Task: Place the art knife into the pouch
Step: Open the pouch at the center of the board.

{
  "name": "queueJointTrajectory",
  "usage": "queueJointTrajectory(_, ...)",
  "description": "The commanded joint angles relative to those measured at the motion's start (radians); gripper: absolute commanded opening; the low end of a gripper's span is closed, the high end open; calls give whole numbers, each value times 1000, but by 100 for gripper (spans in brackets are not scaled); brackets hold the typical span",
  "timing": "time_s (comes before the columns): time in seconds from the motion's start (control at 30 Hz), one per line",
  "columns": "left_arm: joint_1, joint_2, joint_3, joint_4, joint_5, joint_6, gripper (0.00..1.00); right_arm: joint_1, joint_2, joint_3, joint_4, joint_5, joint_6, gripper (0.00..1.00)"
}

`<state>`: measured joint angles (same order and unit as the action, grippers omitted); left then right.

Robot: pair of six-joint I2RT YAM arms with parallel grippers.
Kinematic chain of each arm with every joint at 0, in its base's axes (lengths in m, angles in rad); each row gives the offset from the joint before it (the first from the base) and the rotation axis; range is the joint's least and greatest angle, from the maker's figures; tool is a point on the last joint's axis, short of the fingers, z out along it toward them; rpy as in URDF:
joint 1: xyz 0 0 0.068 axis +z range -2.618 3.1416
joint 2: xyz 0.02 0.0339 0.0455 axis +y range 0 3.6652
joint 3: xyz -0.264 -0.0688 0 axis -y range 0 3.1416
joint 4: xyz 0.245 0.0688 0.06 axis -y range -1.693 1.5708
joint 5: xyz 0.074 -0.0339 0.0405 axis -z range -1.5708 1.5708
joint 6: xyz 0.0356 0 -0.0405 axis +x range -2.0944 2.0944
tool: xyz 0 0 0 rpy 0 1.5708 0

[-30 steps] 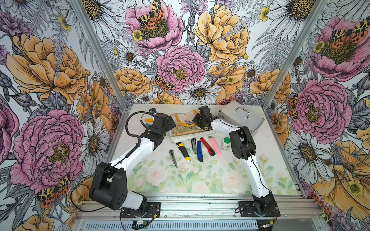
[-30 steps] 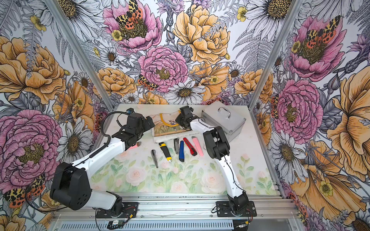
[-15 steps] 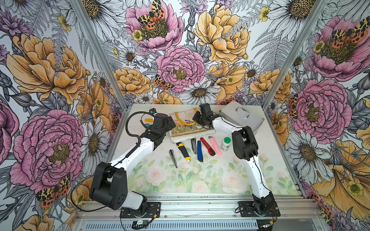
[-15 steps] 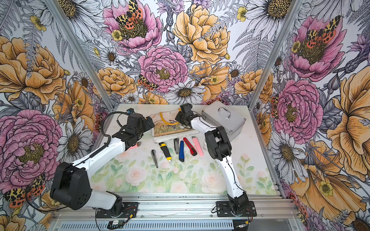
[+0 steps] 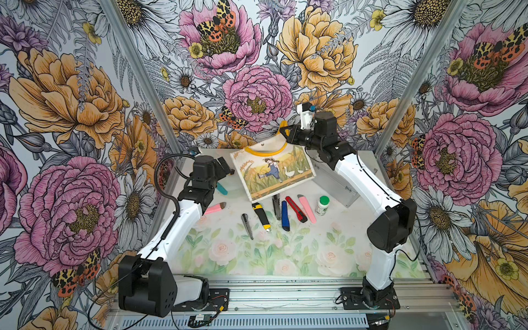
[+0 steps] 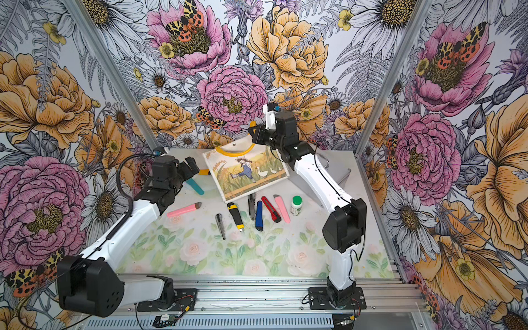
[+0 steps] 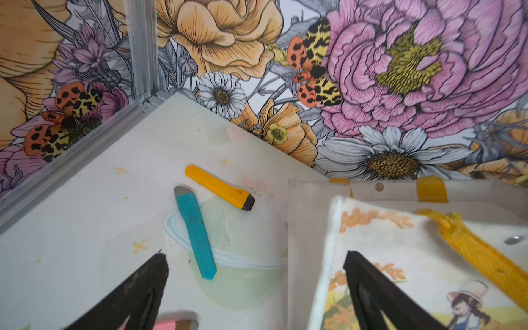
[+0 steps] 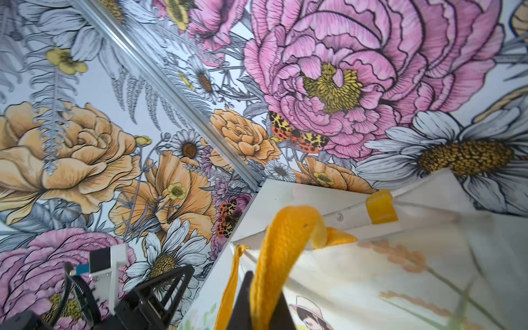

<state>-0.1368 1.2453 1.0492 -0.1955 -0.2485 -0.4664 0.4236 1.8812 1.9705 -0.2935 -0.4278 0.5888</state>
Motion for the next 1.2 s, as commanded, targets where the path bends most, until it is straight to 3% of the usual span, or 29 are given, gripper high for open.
queueJointTrajectory(0.0,69,-124,-10,77,120,36,99,-31,-44,43,-4,-136,-103,0)
queueJointTrajectory(0.13,166,-230,-64,100,204,14,99,-68,-71,80,-9,-203,-124,0)
queueJointTrajectory(0.23,226,-239,-80,89,323,-16,99,-94,-62,147,-9,-326,-117,0)
queueJointTrajectory(0.4,236,-154,-38,60,481,1,99,-114,-31,279,-8,-555,-77,0)
queueJointTrajectory(0.53,238,-84,8,65,537,11,99,-107,-30,318,-7,-668,-36,0)
queueJointTrajectory(0.67,238,-8,84,75,691,10,99,-105,-49,285,-7,-742,-30,0)
queueJointTrajectory(0.87,187,56,118,131,960,8,99,-110,-58,271,-7,-748,-33,0)
queueJointTrajectory(1.17,27,165,103,131,1021,91,99,-103,-28,367,-7,-838,8,0)
